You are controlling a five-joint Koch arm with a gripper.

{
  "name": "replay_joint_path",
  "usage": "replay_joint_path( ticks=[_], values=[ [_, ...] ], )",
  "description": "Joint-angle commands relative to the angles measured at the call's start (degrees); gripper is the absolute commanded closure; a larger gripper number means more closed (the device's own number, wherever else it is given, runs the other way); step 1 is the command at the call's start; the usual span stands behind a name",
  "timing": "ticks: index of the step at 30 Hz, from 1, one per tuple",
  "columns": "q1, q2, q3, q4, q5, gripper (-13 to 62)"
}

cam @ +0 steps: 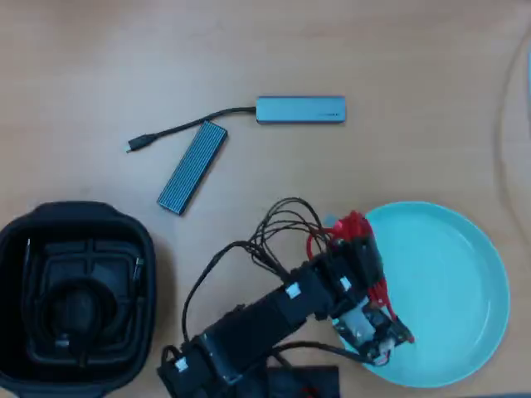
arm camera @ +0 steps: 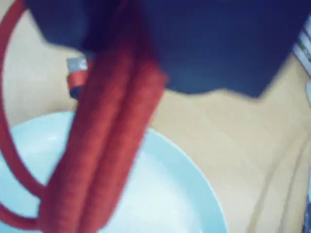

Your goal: Put a black charging cable in a black bowl and put a red charging cable in a green bowl

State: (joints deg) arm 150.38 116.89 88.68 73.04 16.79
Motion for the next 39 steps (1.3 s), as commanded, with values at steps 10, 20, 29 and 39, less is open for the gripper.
replay_joint_path(
  ticks=[10, 20, 29, 39],
  values=[
    [11.51, 1.76, 4.66, -6.94, -0.26, 55.4],
    [9.32, -10.02, 8.44, -16.08, -0.70, 55.2],
    [8.53, -10.46, 12.92, -22.59, -0.09, 54.8],
    [9.05, -11.78, 18.72, -26.63, -0.18, 26.8]
  ],
)
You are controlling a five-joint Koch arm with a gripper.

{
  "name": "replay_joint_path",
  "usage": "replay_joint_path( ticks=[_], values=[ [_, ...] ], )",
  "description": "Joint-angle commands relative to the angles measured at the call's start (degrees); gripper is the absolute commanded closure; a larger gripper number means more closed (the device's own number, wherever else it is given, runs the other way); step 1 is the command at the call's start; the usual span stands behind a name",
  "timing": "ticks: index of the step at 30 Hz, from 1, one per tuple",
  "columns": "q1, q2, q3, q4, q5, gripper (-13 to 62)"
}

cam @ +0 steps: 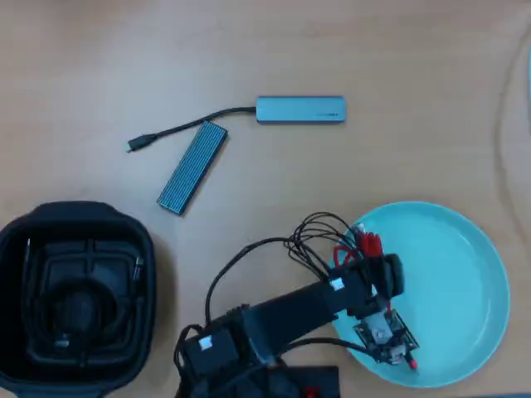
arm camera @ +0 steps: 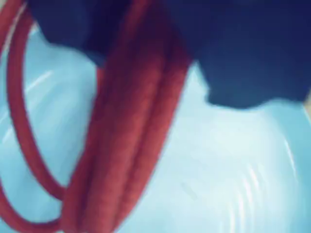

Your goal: Put a black charging cable in a black bowl and put a red charging cable in a green bowl

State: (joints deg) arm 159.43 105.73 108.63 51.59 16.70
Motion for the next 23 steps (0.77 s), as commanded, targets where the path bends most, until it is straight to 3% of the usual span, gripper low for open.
replay_joint_path(
  ticks=[1, 5, 8, 23],
  values=[
    [-0.18, -1.76, -0.70, -5.27, -0.18, 21.7],
    [-0.70, -4.39, -0.79, -5.27, -0.44, 0.1],
    [-1.58, -4.04, -1.67, -5.36, -0.62, -8.4],
    [-10.72, 6.50, -7.12, -6.77, -0.62, -7.8]
  ],
)
